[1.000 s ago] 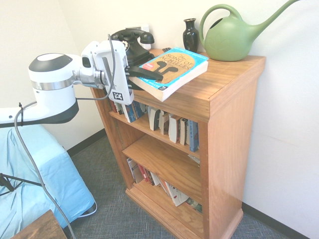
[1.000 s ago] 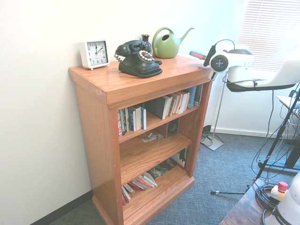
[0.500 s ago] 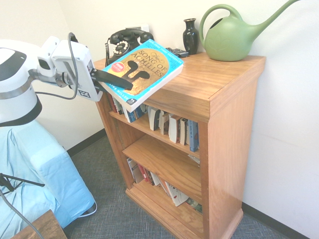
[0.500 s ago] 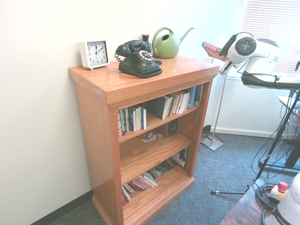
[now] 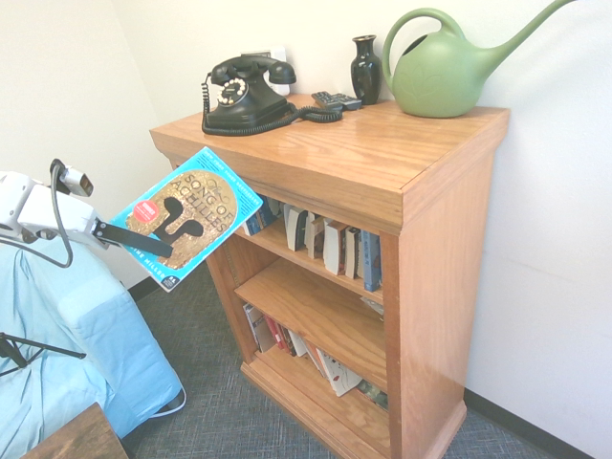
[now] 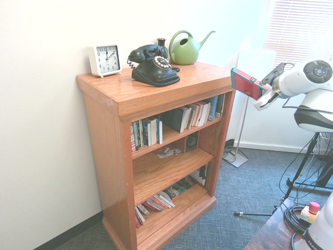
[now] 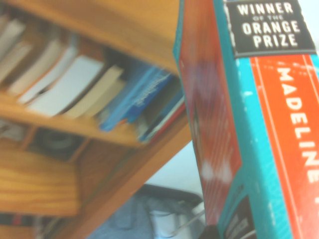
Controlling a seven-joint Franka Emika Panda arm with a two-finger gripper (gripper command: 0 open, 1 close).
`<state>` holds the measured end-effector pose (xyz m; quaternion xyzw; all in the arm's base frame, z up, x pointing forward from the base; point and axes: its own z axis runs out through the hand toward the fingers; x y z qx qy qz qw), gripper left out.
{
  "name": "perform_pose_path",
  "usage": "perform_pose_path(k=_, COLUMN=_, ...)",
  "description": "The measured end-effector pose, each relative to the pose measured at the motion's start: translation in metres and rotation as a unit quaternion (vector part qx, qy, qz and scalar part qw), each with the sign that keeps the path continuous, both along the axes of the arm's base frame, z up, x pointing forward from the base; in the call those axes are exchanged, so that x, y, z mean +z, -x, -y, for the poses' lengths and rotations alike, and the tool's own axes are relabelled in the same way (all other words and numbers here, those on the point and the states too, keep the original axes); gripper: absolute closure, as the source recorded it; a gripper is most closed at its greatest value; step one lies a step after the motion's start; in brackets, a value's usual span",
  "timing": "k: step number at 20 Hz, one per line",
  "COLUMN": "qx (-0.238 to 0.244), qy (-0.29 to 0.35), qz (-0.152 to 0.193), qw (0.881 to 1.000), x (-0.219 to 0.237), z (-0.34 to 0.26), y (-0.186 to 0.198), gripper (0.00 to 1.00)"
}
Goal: Organize the shelf
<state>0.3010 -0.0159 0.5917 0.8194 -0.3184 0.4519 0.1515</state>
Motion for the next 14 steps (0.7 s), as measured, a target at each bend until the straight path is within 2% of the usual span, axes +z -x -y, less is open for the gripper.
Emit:
perform_pose_path(k=6, qx=0.03, qy=-0.039, qz=-0.015, qw=0.999, x=-0.027, z=-0.02, y=0.008, gripper=1.0)
perform_pose_path(k=14, qx=0.079, qy=-0.088, qz=-0.062, qw=0.991, x=-0.077, z=-0.078, y=-0.023, gripper=1.0)
